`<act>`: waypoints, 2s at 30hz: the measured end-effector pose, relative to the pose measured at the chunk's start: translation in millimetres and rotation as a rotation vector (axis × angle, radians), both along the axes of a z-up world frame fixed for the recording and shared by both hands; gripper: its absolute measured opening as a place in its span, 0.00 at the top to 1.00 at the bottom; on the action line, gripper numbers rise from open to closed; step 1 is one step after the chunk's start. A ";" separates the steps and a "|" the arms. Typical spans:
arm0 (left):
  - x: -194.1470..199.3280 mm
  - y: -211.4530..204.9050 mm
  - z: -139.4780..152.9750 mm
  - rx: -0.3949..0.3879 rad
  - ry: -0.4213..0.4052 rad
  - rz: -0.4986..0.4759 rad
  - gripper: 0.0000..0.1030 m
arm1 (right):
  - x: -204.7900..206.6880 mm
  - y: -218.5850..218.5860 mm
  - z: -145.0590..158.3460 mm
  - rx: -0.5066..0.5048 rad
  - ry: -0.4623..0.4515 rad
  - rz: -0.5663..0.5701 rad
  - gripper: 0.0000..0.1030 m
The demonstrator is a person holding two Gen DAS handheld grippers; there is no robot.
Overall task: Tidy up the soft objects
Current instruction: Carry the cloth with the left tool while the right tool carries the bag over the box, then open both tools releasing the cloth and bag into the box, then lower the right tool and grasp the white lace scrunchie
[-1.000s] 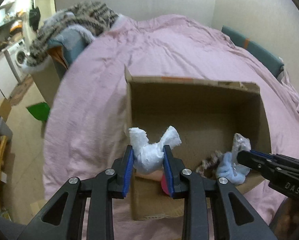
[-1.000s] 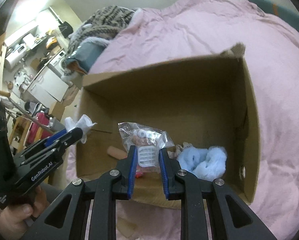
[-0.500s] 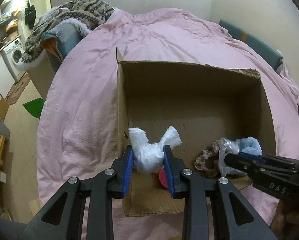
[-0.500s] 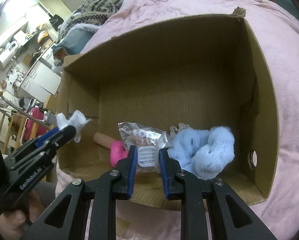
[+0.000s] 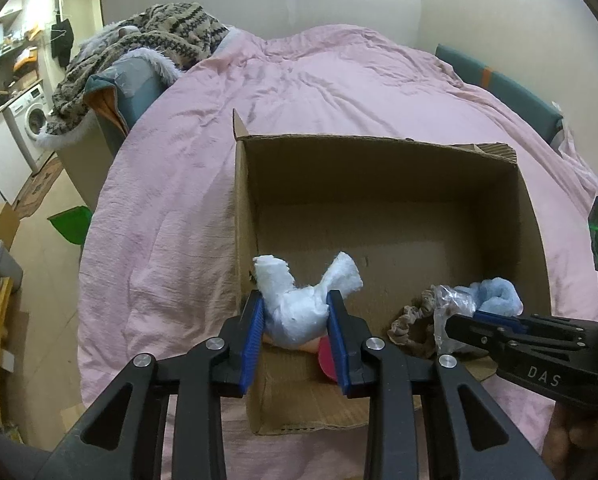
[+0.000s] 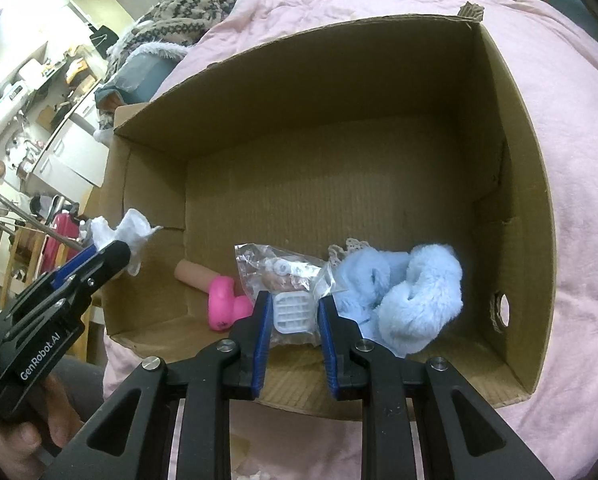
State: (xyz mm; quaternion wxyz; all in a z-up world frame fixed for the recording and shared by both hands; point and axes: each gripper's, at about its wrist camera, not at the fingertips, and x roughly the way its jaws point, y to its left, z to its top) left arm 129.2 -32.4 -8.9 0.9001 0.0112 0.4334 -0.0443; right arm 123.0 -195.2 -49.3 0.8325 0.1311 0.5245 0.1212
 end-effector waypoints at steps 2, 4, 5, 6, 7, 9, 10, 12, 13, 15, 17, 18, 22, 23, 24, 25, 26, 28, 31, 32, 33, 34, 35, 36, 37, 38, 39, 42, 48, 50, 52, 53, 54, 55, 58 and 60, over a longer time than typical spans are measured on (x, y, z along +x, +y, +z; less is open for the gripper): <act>-0.9 -0.2 0.0 -0.005 -0.001 -0.002 0.70 | -0.1 -0.9 0.2 0.006 0.000 -0.001 0.77; -1.4 -0.7 -0.3 -0.010 0.001 -0.005 0.70 | 0.5 -2.8 0.6 0.016 0.000 -0.003 0.76; -1.6 -0.9 -0.5 -0.013 0.003 -0.009 0.69 | 0.4 -3.6 0.9 0.021 -0.001 -0.006 0.75; -1.7 -1.1 -0.3 -0.016 0.005 -0.012 0.67 | 0.4 -4.9 1.3 0.027 -0.002 -0.010 0.75; -2.5 -0.4 0.4 -0.020 0.002 -0.009 0.65 | 0.8 -5.4 1.6 0.032 -0.002 -0.013 0.74; -3.9 0.8 2.9 -0.024 -0.011 0.004 0.59 | 0.6 -7.6 2.2 0.044 -0.003 -0.020 0.73; -4.5 1.1 4.2 -0.034 -0.016 0.001 0.56 | 0.1 -8.9 2.6 0.046 -0.005 -0.023 0.72; -5.6 1.4 6.3 -0.051 -0.022 -0.003 0.48 | 0.1 -9.8 4.2 0.054 -0.010 -0.026 0.71; -6.2 1.2 7.5 -0.051 -0.027 -0.001 0.46 | -0.3 -10.0 4.7 0.057 -0.013 -0.027 0.68; -7.0 0.4 9.0 -0.050 -0.034 -0.002 0.42 | -1.3 -10.3 5.7 0.061 -0.019 -0.027 0.61; -8.0 -0.6 9.7 -0.049 -0.035 0.000 0.40 | -2.7 -11.4 7.6 0.062 -0.031 -0.033 0.41; -8.3 -0.9 10.0 -0.047 -0.036 0.002 0.39 | -3.8 -12.1 9.1 0.062 -0.039 -0.039 0.36; -9.8 -1.1 12.0 -0.049 -0.041 0.004 0.38 | -4.6 -15.1 15.7 0.058 -0.060 -0.049 0.34; -10.6 -1.0 12.5 -0.047 -0.042 0.004 0.38 | -5.4 -16.7 17.1 0.061 -0.065 -0.055 0.34; -10.5 -1.1 12.5 -0.045 -0.043 0.006 0.38 | -6.6 -18.9 18.4 0.069 -0.070 -0.063 0.34; -11.4 -0.7 13.2 -0.042 -0.042 0.010 0.38 | -7.0 -20.1 19.4 0.076 -0.071 -0.069 0.34; -12.2 0.1 13.9 -0.041 -0.040 0.012 0.38 | -8.4 -21.8 20.2 0.080 -0.070 -0.076 0.34; -14.4 2.0 16.8 -0.044 -0.032 0.015 0.38 | -11.6 -24.7 22.9 0.084 -0.070 -0.085 0.34; -20.1 6.1 24.5 -0.047 -0.023 0.017 0.38 | -24.8 -26.5 32.7 0.067 -0.087 -0.084 0.34; -25.2 7.8 29.2 -0.035 -0.034 0.024 0.38 | -30.7 -25.9 36.5 0.056 -0.094 -0.079 0.34; -29.2 9.0 31.7 -0.020 -0.047 0.032 0.38 | -38.2 -26.2 39.8 0.053 -0.097 -0.076 0.34; -36.7 10.9 36.1 0.004 -0.064 0.040 0.38 | -48.6 -27.1 42.8 0.053 -0.094 -0.076 0.34; -42.2 12.6 38.4 0.012 -0.067 0.037 0.38 | -57.0 -27.5 46.2 0.056 -0.087 -0.078 0.34; -47.5 14.7 40.1 0.010 -0.066 0.033 0.38 | -64.6 -28.0 50.1 0.062 -0.081 -0.078 0.34; -54.2 18.5 42.2 0.000 -0.055 0.032 0.38 | -73.3 -28.1 54.7 0.063 -0.078 -0.077 0.34; -57.7 22.5 43.2 -0.012 -0.046 0.034 0.38 | -82.0 -27.1 60.7 0.055 -0.082 -0.071 0.34; -61.1 26.4 44.1 -0.032 -0.035 0.035 0.37 | -89.1 -25.5 66.4 0.042 -0.090 -0.062 0.34; -72.6 36.8 48.0 -0.083 -0.024 0.039 0.32 | -104.8 -19.5 82.1 0.005 -0.117 -0.033 0.34; -78.7 43.9 49.4 -0.098 -0.030 0.067 0.26 | -114.1 -25.7 82.8 0.039 -0.128 -0.032 0.30; -78.0 45.8 46.8 -0.117 -0.012 0.079 0.26 | -116.1 -31.6 77.0 0.064 -0.107 -0.046 0.30; -78.3 44.3 40.9 -0.107 0.006 0.111 0.26 | -120.3 -36.5 73.4 0.060 -0.101 -0.052 0.28; -78.8 43.8 37.7 -0.106 0.023 0.116 0.26 | -121.5 -38.3 70.7 0.056 -0.093 -0.052 0.25; -78.3 42.3 33.5 -0.113 0.045 0.115 0.26 | -122.0 -39.6 67.7 0.063 -0.078 -0.047 0.18; -78.4 40.8 29.1 -0.124 0.068 0.109 0.26 | -122.7 -40.9 63.4 0.080 -0.059 -0.037 0.15; -81.8 36.2 20.7 -0.117 0.098 0.096 0.26 | -124.4 -39.1 51.4 0.069 -0.018 -0.022 0.15; -83.5 32.1 18.0 -0.096 0.107 0.082 0.26 | -123.8 -35.6 39.2 0.105 0.035 0.003 0.15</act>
